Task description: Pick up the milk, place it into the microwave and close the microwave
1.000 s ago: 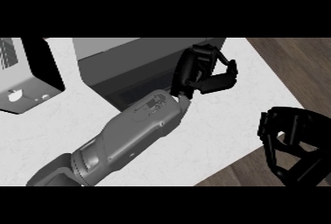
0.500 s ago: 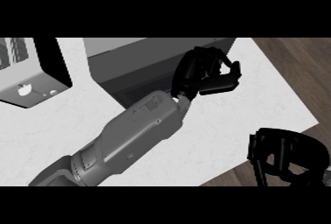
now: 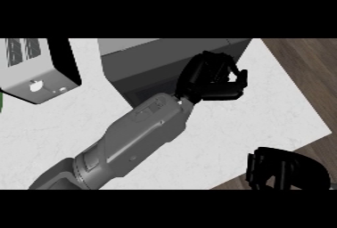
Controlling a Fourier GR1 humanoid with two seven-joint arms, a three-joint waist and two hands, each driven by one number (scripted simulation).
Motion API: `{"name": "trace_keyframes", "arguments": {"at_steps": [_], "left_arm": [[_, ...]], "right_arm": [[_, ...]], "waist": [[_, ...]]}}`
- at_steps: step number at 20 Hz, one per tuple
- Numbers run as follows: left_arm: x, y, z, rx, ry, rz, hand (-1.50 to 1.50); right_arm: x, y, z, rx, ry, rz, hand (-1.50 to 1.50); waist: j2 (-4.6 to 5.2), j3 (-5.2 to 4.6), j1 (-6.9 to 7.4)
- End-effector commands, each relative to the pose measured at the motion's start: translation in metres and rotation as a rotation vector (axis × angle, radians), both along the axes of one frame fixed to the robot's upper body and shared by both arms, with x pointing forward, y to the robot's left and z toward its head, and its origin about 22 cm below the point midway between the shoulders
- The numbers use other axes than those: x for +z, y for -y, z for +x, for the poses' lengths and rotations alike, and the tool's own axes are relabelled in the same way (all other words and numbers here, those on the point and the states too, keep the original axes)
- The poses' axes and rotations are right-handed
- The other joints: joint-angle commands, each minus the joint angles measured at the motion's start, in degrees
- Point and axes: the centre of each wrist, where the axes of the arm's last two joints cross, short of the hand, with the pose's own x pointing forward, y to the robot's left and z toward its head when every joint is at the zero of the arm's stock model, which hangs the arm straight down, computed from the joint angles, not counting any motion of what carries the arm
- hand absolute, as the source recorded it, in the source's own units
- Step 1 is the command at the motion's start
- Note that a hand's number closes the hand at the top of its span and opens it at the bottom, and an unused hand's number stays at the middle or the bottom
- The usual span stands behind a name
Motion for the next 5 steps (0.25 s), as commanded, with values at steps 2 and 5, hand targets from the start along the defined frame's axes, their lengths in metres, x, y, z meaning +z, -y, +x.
{"name": "trace_keyframes", "arguments": {"at_steps": [2,5], "left_arm": [[-0.068,-0.063,0.018,0.230,-0.226,-0.008,1.50],[-0.066,-0.061,0.019,0.207,-0.222,-0.022,1.50]], "right_arm": [[-0.002,-0.009,-0.015,-0.004,-0.005,0.013,1.50],[-0.003,-0.017,-0.023,-0.014,-0.003,0.036,1.50]], "waist": [[1.29,-0.73,2.50],[0.96,-0.67,3.02]]}}
